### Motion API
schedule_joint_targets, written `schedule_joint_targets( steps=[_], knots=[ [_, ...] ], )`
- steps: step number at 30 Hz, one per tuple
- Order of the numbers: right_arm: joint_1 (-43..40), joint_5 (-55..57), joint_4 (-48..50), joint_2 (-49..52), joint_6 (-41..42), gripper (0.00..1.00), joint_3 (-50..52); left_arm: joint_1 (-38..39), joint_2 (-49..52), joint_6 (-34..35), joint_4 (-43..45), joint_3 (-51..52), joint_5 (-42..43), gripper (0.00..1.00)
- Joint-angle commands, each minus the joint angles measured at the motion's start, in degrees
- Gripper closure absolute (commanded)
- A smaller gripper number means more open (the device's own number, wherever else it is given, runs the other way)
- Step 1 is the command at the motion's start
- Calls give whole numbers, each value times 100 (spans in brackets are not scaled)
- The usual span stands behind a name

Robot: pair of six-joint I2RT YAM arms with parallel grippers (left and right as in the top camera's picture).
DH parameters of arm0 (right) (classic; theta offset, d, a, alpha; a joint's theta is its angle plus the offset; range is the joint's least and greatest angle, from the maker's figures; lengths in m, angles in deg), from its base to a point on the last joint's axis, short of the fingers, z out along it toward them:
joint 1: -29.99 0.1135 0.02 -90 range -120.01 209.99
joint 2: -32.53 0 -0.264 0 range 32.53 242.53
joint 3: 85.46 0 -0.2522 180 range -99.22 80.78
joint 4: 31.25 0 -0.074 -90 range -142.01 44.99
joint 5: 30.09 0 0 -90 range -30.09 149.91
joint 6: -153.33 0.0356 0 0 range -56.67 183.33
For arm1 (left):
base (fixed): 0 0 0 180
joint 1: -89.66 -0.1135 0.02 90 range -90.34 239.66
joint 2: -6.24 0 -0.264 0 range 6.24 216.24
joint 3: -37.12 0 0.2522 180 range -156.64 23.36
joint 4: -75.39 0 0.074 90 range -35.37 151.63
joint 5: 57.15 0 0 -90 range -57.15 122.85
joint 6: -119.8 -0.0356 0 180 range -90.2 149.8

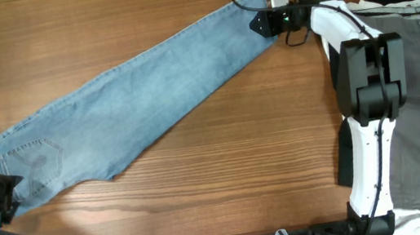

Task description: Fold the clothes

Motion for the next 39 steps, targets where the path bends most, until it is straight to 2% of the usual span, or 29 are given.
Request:
schedule_joint_targets(
  steps=[1, 3, 8, 12, 18, 22, 26, 30, 33, 35, 39],
  knots=[
    [-61, -90, -111, 260, 249, 96, 52, 20, -562, -304, 133, 42, 267, 38],
    [-313, -94, -140, 68, 522, 96, 52, 20, -802, -304, 260, 42, 267, 38],
    [-1051, -2, -286, -922, 557, 96, 52, 20, -1152, -302, 271, 42, 269, 39],
    [-1497, 319, -310, -1941, 734, 96, 48, 37, -1320, -278, -175, 42, 422, 44],
    [-1344, 254, -494, -3298, 1335, 96, 37, 457, -1622, -286, -560, 42, 883, 44],
    [-721, -232, -581, -3858, 1869, 96, 37, 1038, -2210, -284, -741, -240, 1062, 44],
    [754, -264, -839, -3842, 2315, 96, 39, 1698, -3075, -282, -1167, -940, 1060, 40],
    [2155, 107, -903, -3375, 2319, 96, 44, 1784, -3762, 157, -1609, -1543, 1080, 41],
    [2887, 667, -702, -2970, 2562, 96, 44, 1788, -4129, 610, -1694, -1727, 1552, 44],
    [3294, 876, -341, -2608, 2614, 95, 44, 1989, -4330, 817, -1694, -1727, 1641, 44],
    [3716, 1008, 68, -1969, 2614, 94, 44, 2503, -4435, 813, -1746, -1727, 1637, 42]
  ],
)
